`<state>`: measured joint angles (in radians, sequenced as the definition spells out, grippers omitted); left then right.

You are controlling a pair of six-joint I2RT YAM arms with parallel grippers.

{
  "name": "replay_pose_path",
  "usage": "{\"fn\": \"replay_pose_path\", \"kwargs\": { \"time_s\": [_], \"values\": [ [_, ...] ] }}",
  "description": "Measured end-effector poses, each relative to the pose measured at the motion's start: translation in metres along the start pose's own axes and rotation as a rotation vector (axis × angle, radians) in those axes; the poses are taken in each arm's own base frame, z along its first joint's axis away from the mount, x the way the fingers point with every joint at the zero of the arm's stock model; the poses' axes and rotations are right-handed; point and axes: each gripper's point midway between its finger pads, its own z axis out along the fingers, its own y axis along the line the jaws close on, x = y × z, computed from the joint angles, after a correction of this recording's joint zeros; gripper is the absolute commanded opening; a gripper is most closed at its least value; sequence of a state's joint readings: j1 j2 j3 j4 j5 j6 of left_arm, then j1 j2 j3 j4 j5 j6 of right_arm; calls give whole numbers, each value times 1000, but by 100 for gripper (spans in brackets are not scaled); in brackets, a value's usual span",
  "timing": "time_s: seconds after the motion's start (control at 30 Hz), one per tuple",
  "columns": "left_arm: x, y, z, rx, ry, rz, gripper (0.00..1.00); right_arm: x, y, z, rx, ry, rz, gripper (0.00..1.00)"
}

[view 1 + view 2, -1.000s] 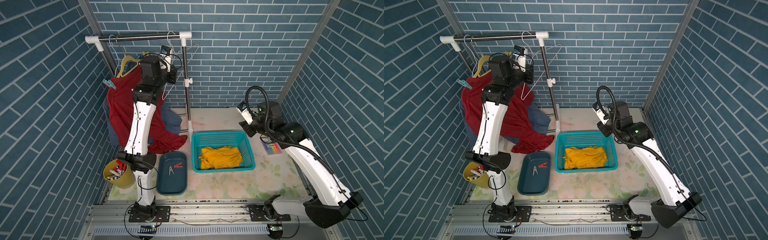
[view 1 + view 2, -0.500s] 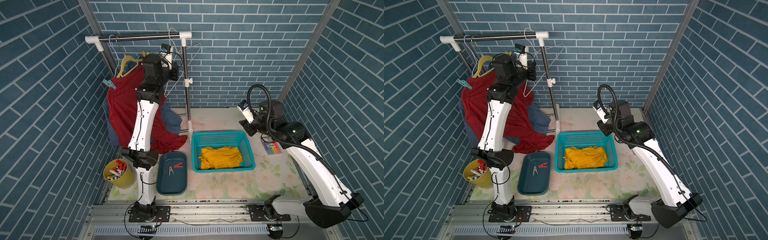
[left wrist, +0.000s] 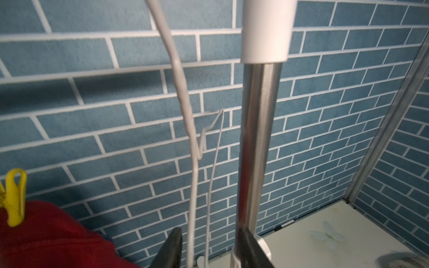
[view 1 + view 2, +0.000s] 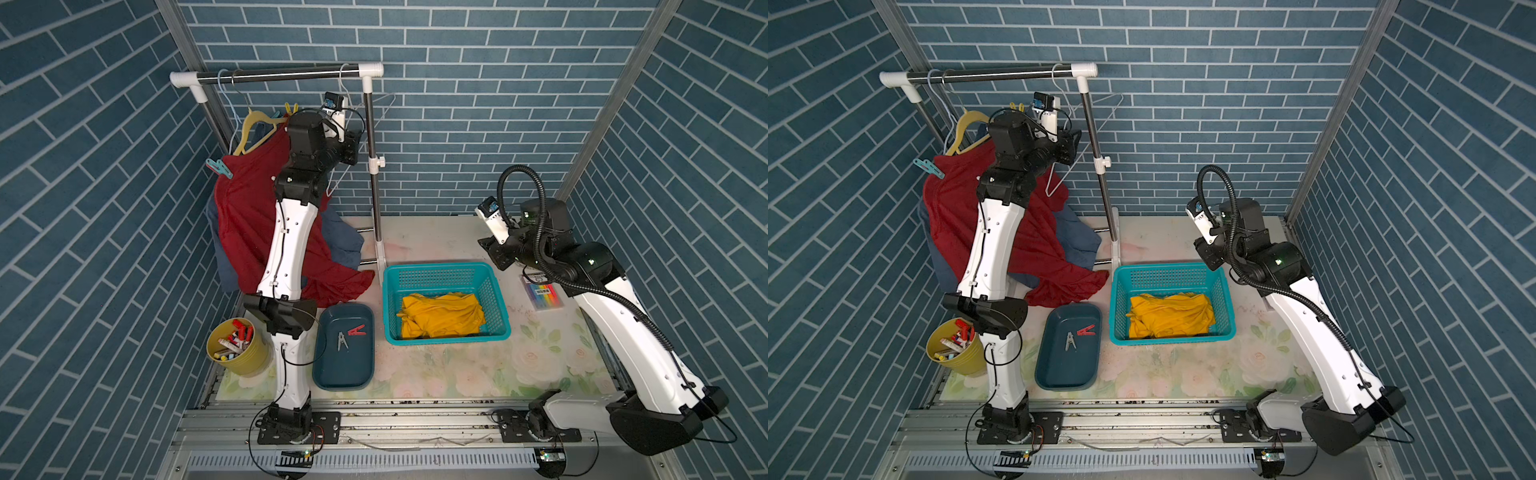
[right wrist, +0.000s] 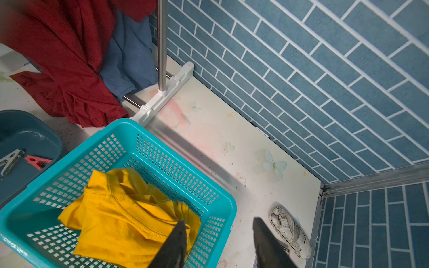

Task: Remove the clothespins securing t-shirts to the hanger
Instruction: Place the hanger on the clothes rail.

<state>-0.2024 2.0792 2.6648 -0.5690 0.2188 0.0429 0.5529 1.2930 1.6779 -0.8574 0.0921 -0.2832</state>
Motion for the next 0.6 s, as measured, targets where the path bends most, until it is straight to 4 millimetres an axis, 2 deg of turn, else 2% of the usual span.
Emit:
{"fn": "replay_pose_path", "kwargs": {
  "time_s": [0.13,0.27,0.4,0.5,0.6],
  "values": [
    [4,-6,-23,14,57,4,56,-9,-2,-6,2,-31,21,48],
    [0,-12,-68,13,96,27,61,-11,-1,-4,-10,-36,44,48],
    [-12,-15,-121,-20,99,69,65,-12,3,3,-32,-31,55,48],
    [-19,-8,-160,-89,106,100,66,-14,5,7,-45,-29,54,48],
    [-22,14,-200,-195,119,101,67,-16,6,8,-55,-33,63,48]
  ]
}}
